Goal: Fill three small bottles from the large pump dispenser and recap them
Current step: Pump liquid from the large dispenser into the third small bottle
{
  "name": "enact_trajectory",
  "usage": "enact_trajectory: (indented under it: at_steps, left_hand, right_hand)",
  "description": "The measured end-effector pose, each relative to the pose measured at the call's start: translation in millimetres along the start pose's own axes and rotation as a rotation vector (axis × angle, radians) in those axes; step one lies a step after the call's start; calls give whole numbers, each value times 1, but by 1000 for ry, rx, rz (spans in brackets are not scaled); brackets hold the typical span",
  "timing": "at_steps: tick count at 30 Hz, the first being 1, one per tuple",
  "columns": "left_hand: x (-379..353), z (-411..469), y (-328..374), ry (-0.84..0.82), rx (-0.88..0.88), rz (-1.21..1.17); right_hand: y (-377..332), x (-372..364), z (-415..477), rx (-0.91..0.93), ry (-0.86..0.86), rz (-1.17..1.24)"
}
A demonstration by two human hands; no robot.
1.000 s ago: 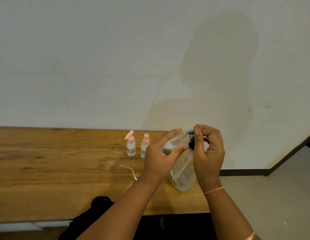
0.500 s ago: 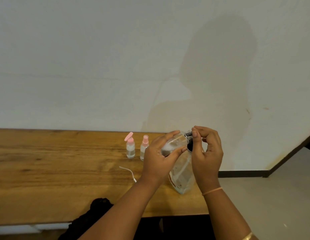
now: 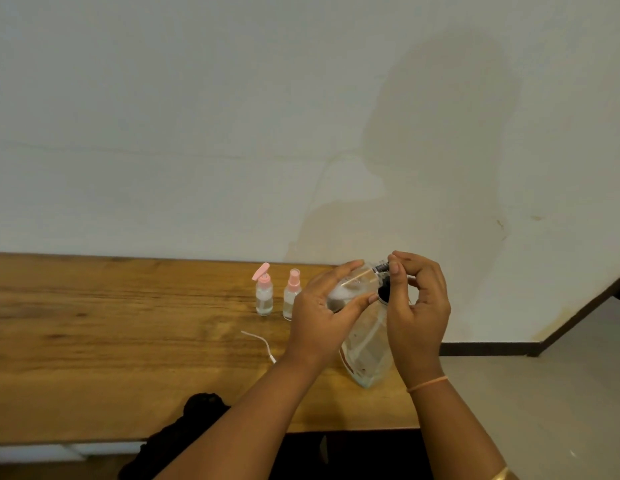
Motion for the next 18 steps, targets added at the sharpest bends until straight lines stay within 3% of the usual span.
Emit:
enact_trajectory:
  at_steps: [18]
  left_hand:
    - [0, -2, -2, 4, 14, 12]
  right_hand:
    - [8, 1, -2, 41, -14, -51]
Point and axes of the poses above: each hand's wrist, its own z-axis towards the middle knuckle, its own x-axis out of the back of the hand, y = z × x, the point moved 8 cm from there along z, towards the middle knuckle, and after that the axes turned 5 degrees about -y, right-handed, at the moved point
